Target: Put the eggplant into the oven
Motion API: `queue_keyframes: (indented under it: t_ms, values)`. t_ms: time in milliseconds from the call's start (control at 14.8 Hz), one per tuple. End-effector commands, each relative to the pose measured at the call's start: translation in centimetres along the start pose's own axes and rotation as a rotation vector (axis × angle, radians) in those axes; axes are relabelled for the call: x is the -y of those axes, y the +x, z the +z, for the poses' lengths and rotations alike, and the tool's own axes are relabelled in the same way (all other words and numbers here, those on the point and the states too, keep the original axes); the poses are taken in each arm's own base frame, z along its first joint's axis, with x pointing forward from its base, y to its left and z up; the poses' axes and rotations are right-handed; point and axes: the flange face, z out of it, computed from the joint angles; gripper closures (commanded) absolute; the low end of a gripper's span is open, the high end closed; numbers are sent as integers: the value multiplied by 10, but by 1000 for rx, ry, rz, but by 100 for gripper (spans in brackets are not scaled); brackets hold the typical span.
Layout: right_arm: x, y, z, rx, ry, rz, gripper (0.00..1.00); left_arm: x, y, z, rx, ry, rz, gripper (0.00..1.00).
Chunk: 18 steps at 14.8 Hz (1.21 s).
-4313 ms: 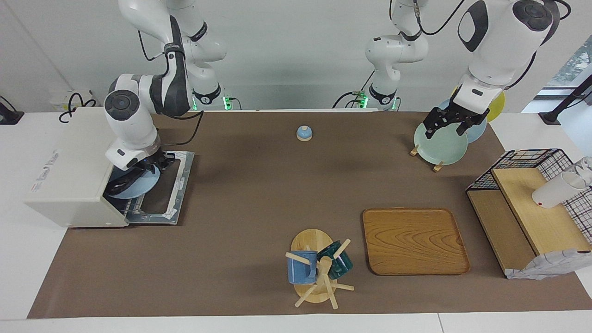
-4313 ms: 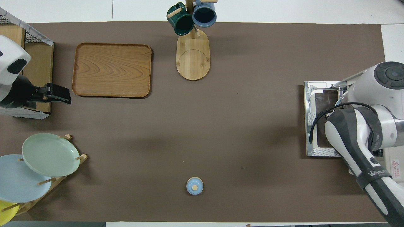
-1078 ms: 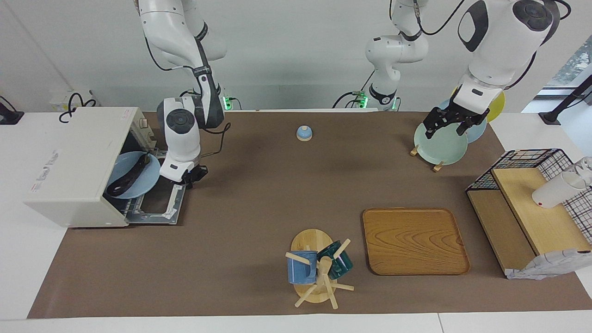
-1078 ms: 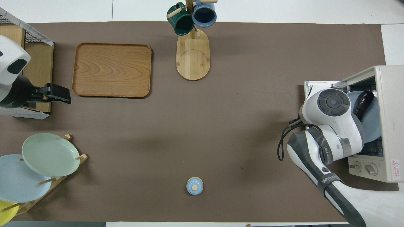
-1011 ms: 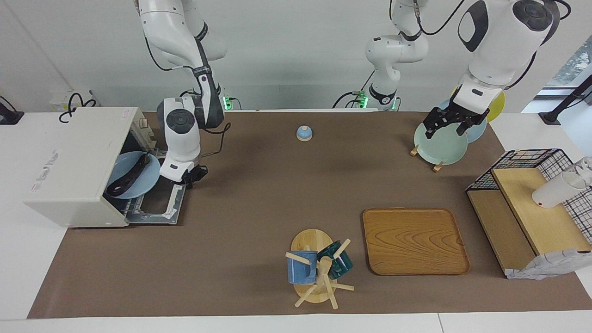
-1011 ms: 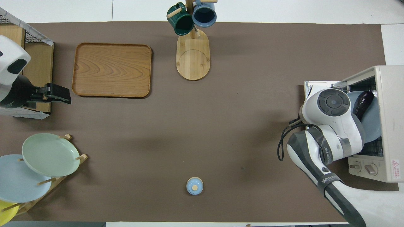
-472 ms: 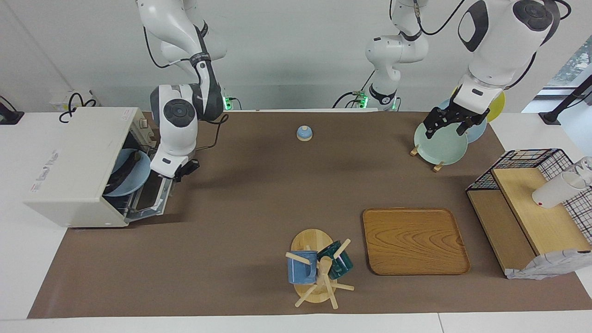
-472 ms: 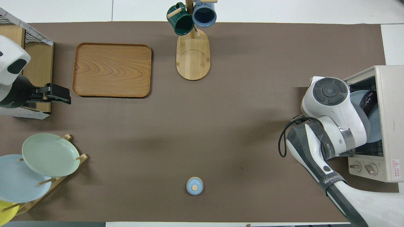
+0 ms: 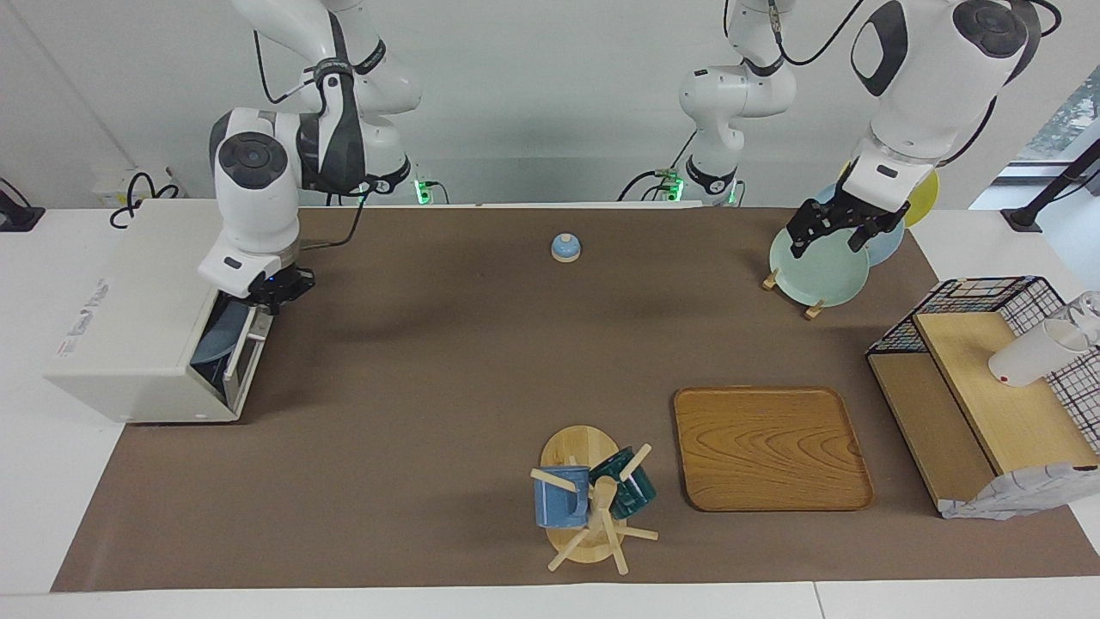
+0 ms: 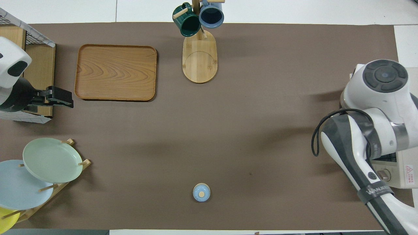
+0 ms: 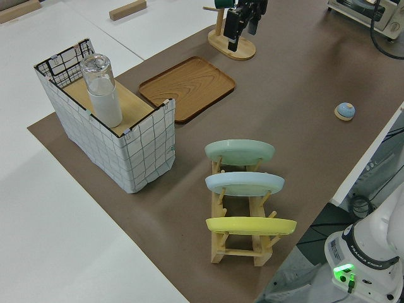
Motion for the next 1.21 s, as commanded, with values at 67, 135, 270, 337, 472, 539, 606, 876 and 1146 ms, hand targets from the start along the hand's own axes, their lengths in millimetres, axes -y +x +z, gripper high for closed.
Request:
queue_keyframes:
  t_ms: [67, 135, 270, 337, 472, 539, 606, 876, 1146]
  values:
    - [-23, -10, 8, 6, 5, -11, 100, 2, 0, -5, -1, -15, 2, 0]
    - [-24, -14, 3, 7, 9, -5, 100, 3, 0, -5, -1, -15, 0, 0]
    - [-26, -25, -34, -14, 54, 30, 100, 2, 0, -5, -1, -15, 2, 0]
    - [-31, -28, -56, -8, 72, 47, 100, 2, 0, -5, -1, -15, 2, 0]
    - [-38, -28, -89, -12, 100, 71, 100, 2, 0, -5, -1, -15, 2, 0]
    - [-41, -29, -101, -21, 124, 82, 100, 2, 0, -5, -1, -15, 2, 0]
    - [-43, -32, -104, -14, 149, 93, 100, 2, 0, -5, -1, -15, 2, 0]
    - [-48, -41, -110, -35, 215, 124, 0, 2, 0, -5, -1, -15, 2, 0]
    - [-42, -39, -118, -58, 205, 119, 0, 2, 0, -5, -1, -15, 2, 0]
